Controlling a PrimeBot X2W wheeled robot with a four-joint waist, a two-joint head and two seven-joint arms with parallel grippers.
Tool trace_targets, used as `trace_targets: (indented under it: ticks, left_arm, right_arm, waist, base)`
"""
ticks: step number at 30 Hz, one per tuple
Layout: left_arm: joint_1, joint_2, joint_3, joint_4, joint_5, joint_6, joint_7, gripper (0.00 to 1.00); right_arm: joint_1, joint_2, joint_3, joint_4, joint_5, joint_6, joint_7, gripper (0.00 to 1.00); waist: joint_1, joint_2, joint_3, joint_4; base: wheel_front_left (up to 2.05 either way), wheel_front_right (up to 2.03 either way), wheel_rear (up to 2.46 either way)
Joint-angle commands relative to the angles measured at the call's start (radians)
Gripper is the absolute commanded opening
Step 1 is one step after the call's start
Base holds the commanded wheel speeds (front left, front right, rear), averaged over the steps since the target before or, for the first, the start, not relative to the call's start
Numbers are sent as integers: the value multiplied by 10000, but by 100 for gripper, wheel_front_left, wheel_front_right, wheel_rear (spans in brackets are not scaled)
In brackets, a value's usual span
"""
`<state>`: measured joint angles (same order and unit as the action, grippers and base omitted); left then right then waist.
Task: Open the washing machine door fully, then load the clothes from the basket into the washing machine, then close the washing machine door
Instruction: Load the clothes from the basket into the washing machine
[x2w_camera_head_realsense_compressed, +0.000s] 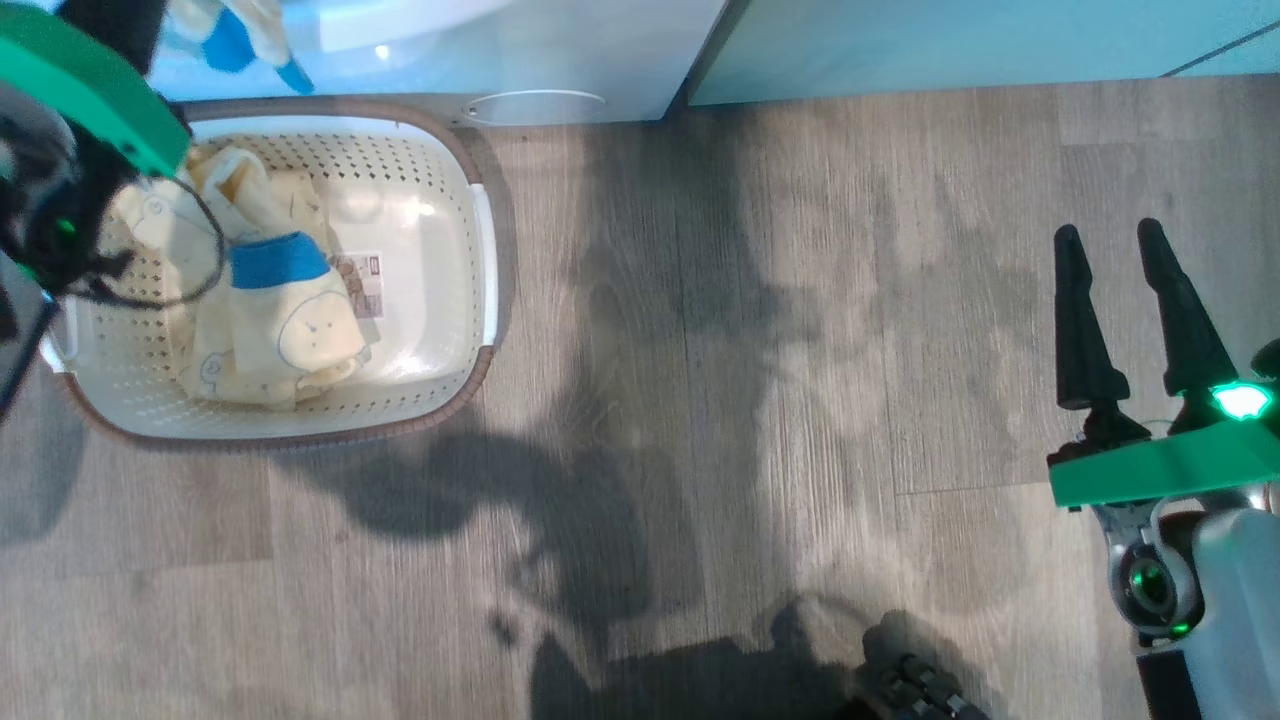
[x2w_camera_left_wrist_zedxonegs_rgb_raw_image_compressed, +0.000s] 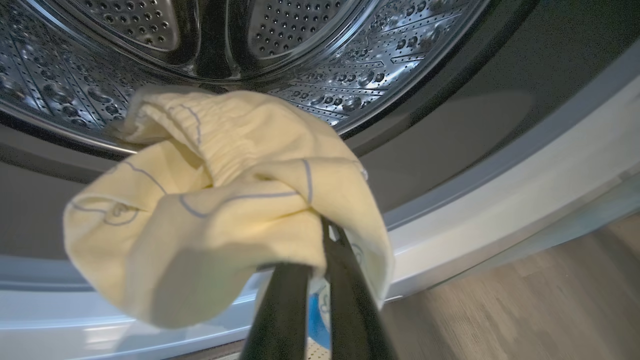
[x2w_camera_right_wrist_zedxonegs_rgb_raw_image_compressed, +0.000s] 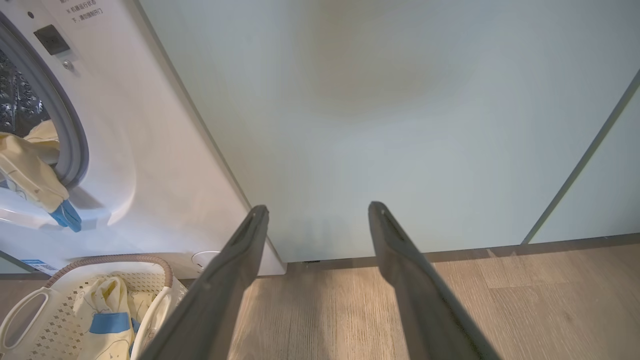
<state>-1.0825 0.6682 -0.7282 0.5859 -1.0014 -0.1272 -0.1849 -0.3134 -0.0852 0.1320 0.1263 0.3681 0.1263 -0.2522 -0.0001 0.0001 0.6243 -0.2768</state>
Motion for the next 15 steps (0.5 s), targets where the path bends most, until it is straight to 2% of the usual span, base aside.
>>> trace_targets:
  ticks: [1, 8, 15]
  left_arm:
    - [-525, 617, 321, -127, 41, 84, 87, 0]
    - [-1837, 585, 204, 402, 209, 472, 1359, 0]
    - [-3361, 158, -22, 1026, 509, 468, 2206, 0]
  right_arm:
    - [153, -26, 115, -264, 19, 44, -95, 100]
    - [34, 62, 187, -299, 99, 44, -95, 100]
    - [-245, 152, 248, -324, 177, 44, -95, 100]
  waist:
    - [1, -1, 25, -3]
    - [1, -1, 359, -78]
    - [1, -1, 961, -273]
  base:
    - [0, 0, 0]
    - [0, 0, 0]
    - [0, 0, 0]
